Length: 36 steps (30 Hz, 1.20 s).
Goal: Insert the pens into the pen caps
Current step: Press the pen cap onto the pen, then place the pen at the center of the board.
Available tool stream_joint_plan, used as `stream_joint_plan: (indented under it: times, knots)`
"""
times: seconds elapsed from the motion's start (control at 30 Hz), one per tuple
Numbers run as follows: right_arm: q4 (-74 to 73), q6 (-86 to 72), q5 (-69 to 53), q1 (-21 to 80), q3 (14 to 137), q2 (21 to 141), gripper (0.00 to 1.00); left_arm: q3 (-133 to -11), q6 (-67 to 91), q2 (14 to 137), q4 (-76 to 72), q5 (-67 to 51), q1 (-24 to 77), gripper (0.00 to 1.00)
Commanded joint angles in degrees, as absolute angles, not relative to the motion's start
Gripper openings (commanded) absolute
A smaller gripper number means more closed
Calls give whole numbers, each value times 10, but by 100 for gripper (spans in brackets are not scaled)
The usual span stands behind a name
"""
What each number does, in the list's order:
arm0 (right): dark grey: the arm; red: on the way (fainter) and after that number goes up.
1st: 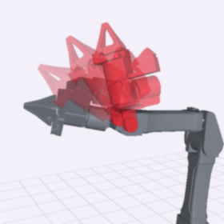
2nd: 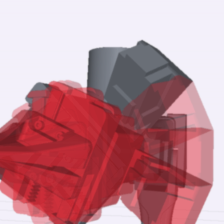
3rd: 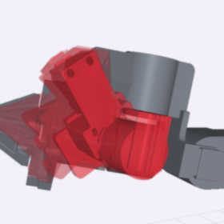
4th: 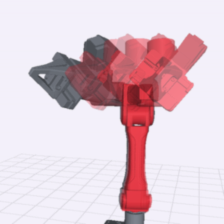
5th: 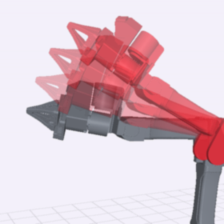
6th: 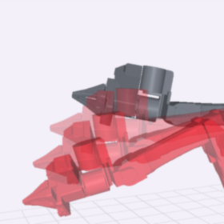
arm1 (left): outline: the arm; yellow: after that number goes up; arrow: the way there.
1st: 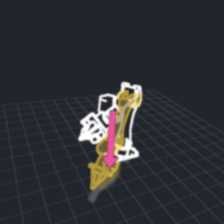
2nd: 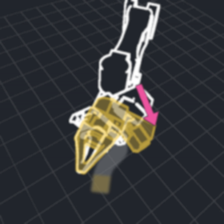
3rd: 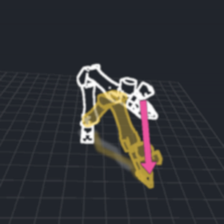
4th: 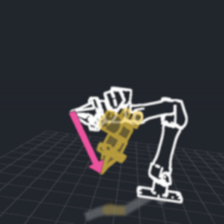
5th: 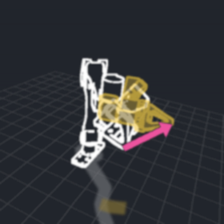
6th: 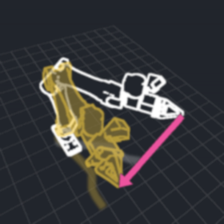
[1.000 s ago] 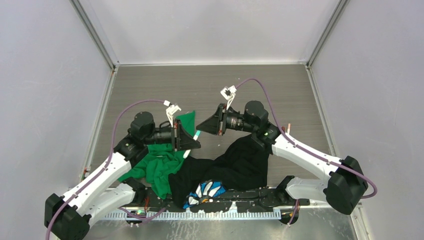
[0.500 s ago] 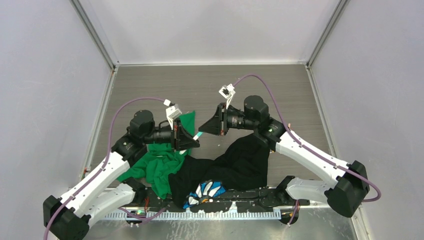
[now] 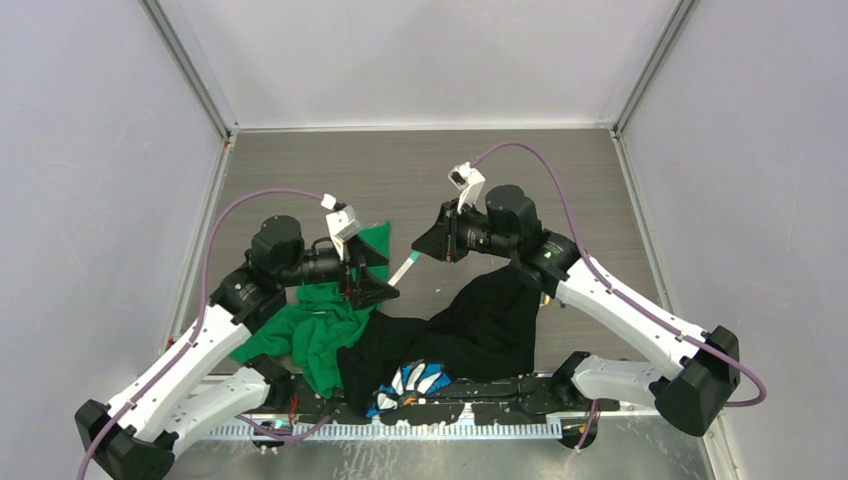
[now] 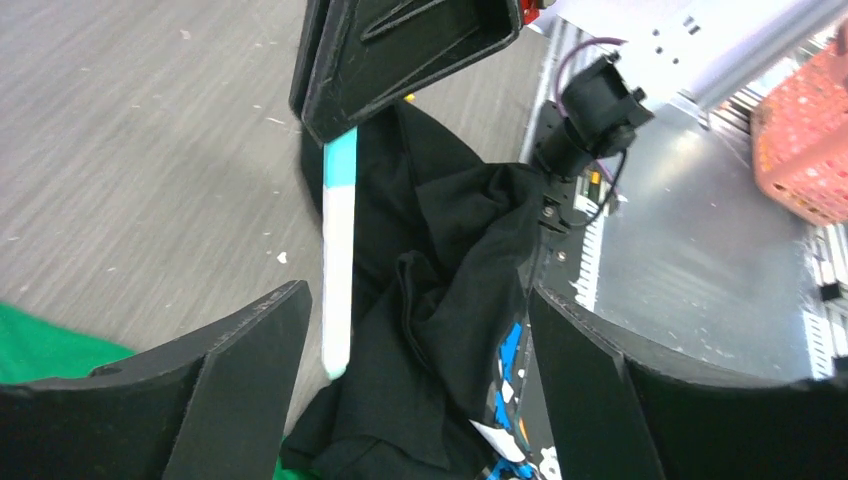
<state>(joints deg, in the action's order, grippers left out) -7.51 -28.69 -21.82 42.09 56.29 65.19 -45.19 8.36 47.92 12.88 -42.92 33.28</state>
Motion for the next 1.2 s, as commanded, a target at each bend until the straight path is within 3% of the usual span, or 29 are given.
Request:
stream_joint_plan:
  times: [0.0,0.07,0.27,0.4,0.67,0.77,0.87,1.03,1.17]
  knots:
    - [-216,-198,-81,405,643,675,1,-470,92,435,123,-323,327,86]
    - [-283,-173,-18,381,666,690,1,-477,101,425,132,-251,305,99]
    - [-409,-115,34,245,761,769,1,-481,111,430,149,-95,193,98]
    - [-407,-111,-38,129,787,827,1,-471,68,427,167,-5,173,98]
    - [-206,-221,-308,-71,589,857,1,-438,22,386,176,5,173,98]
    - [-124,-264,-344,-118,508,856,3,-438,23,384,174,8,173,98]
    - [-116,-253,-305,-125,500,867,21,-449,44,401,178,0,173,98]
    - [-113,-216,-177,-127,509,852,72,-478,127,468,190,-19,172,98]
    - [-87,-173,-88,-127,513,830,81,-497,171,553,178,0,159,98]
